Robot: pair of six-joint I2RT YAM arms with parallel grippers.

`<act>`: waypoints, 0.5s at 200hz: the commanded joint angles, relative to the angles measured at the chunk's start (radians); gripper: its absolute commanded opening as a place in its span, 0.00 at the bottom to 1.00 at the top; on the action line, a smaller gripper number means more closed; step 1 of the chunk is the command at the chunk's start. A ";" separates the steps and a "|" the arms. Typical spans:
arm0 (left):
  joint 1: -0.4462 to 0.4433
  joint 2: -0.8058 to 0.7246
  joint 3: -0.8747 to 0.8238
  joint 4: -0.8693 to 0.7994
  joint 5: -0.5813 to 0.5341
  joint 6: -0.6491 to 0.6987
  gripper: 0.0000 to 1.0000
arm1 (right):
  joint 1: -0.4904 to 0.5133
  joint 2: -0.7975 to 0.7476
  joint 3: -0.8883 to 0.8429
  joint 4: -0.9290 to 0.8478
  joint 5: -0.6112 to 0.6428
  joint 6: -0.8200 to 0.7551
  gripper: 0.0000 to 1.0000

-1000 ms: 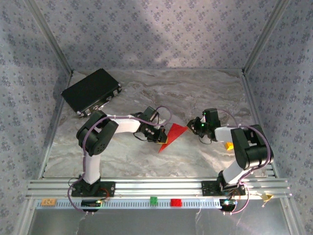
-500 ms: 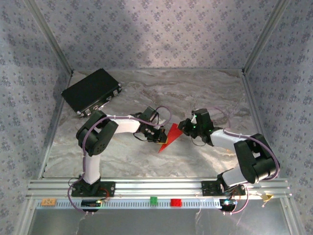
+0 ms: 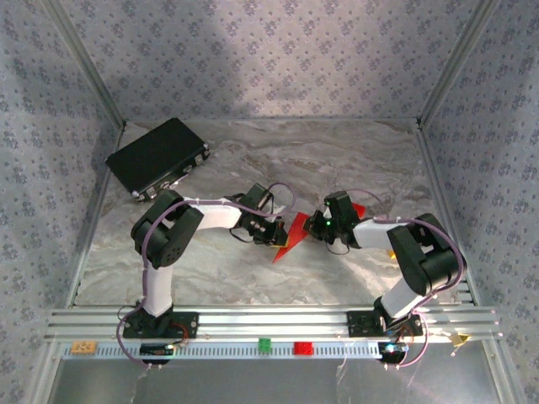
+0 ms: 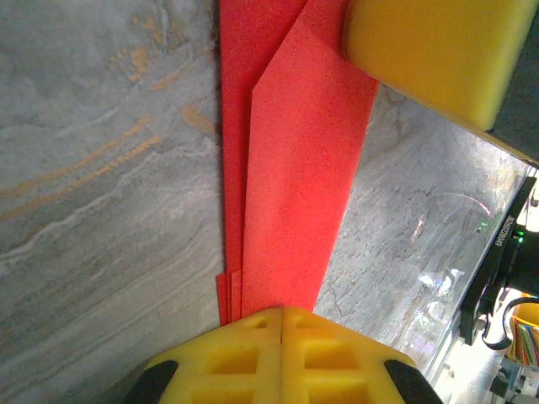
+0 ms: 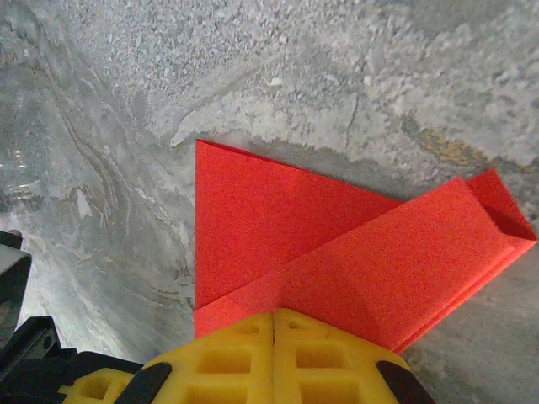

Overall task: Fold a paper plane with a square sheet of paper (pick it up from the middle)
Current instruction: Fold the wing for the fifth time at the center of the table.

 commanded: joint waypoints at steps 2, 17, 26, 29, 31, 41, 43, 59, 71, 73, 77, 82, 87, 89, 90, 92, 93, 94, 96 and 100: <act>-0.012 0.020 -0.053 -0.137 -0.073 0.010 0.00 | -0.016 0.037 -0.012 -0.045 0.037 -0.015 0.05; -0.013 0.020 -0.052 -0.137 -0.071 0.009 0.00 | -0.023 0.028 -0.019 -0.020 0.020 -0.013 0.05; -0.013 0.020 -0.052 -0.137 -0.072 0.009 0.00 | -0.024 0.016 -0.016 -0.015 0.013 -0.014 0.05; -0.013 0.020 -0.052 -0.138 -0.072 0.009 0.00 | -0.023 0.011 -0.013 -0.015 0.012 -0.014 0.05; -0.013 0.019 -0.051 -0.138 -0.072 0.009 0.00 | -0.023 0.007 -0.012 -0.016 0.011 -0.016 0.05; -0.013 0.018 -0.051 -0.137 -0.072 0.009 0.00 | -0.024 -0.008 0.001 -0.022 0.008 -0.022 0.05; -0.013 0.019 -0.051 -0.138 -0.072 0.009 0.00 | -0.023 -0.011 0.003 -0.023 0.005 -0.024 0.05; -0.013 0.019 -0.051 -0.138 -0.072 0.008 0.00 | -0.023 -0.025 0.018 -0.020 -0.011 -0.034 0.06; -0.013 0.019 -0.050 -0.139 -0.072 0.008 0.00 | -0.024 -0.027 0.027 -0.028 -0.012 -0.038 0.06; -0.012 0.019 -0.050 -0.140 -0.072 0.008 0.00 | -0.024 -0.027 0.028 -0.030 -0.012 -0.041 0.06; -0.012 0.019 -0.048 -0.139 -0.072 0.008 0.00 | -0.027 -0.024 0.030 -0.034 -0.012 -0.043 0.06; -0.012 0.017 -0.049 -0.140 -0.072 0.008 0.00 | -0.029 -0.021 0.030 -0.037 -0.010 -0.046 0.06; -0.013 0.017 -0.049 -0.139 -0.073 0.008 0.00 | -0.032 -0.016 0.030 -0.039 -0.010 -0.049 0.06; -0.012 0.017 -0.049 -0.139 -0.072 0.008 0.00 | -0.034 -0.013 0.029 -0.040 -0.010 -0.049 0.06; -0.012 0.017 -0.049 -0.139 -0.071 0.008 0.00 | -0.035 -0.011 0.029 -0.040 -0.010 -0.049 0.06; -0.013 0.017 -0.049 -0.140 -0.072 0.008 0.00 | -0.035 -0.008 0.029 -0.041 -0.010 -0.049 0.05; -0.013 0.017 -0.049 -0.140 -0.072 0.008 0.00 | -0.037 -0.007 0.028 -0.040 -0.011 -0.050 0.05; -0.012 0.017 -0.049 -0.140 -0.072 0.008 0.00 | -0.038 -0.005 0.028 -0.041 -0.011 -0.049 0.05; -0.013 0.017 -0.049 -0.140 -0.073 0.008 0.00 | -0.039 -0.003 0.026 -0.041 -0.012 -0.050 0.05; -0.013 0.017 -0.049 -0.140 -0.072 0.008 0.00 | -0.040 0.004 0.023 -0.041 -0.012 -0.050 0.05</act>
